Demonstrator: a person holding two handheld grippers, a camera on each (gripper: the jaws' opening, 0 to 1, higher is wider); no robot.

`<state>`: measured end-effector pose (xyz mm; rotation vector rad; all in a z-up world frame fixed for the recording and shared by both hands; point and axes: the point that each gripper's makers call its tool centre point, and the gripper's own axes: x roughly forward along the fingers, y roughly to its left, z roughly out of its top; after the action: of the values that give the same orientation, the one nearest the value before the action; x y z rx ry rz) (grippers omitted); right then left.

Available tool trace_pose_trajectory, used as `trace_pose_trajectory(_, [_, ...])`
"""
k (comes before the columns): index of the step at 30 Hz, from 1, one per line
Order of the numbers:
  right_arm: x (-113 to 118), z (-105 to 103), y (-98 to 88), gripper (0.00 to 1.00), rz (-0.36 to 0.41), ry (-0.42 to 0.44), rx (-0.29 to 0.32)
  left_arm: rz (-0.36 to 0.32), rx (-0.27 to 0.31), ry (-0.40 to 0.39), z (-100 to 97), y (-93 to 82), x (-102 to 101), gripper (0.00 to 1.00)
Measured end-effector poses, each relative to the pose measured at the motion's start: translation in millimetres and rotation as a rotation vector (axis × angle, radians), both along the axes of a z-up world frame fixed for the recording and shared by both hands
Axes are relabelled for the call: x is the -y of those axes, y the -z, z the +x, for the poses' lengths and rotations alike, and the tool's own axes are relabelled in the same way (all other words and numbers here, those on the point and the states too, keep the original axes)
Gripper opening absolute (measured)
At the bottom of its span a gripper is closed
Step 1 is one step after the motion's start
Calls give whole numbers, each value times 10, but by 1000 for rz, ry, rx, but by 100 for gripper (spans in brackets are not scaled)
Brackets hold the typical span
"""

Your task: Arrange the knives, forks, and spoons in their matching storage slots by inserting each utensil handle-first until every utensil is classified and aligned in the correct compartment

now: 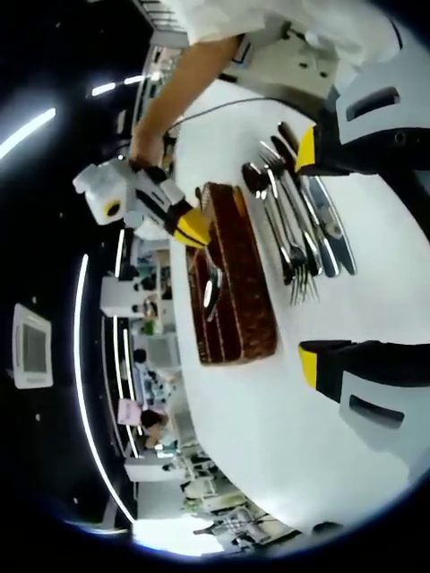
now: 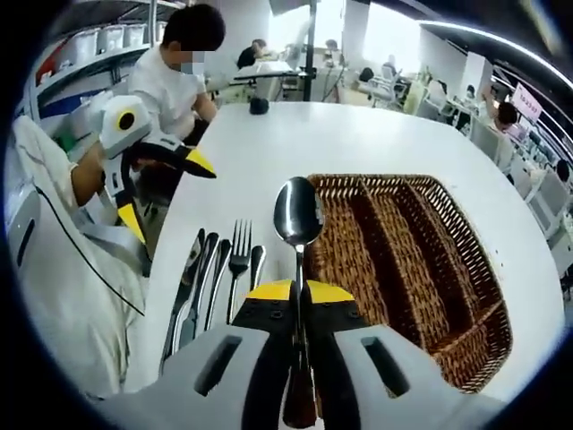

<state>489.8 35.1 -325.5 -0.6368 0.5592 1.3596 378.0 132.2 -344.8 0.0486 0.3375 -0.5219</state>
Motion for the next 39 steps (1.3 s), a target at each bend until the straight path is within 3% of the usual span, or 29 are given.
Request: trace_pose_trajectory(39, [62,575,-133,2,36,51,-18,-15,26,-39,96,-101,-109,75])
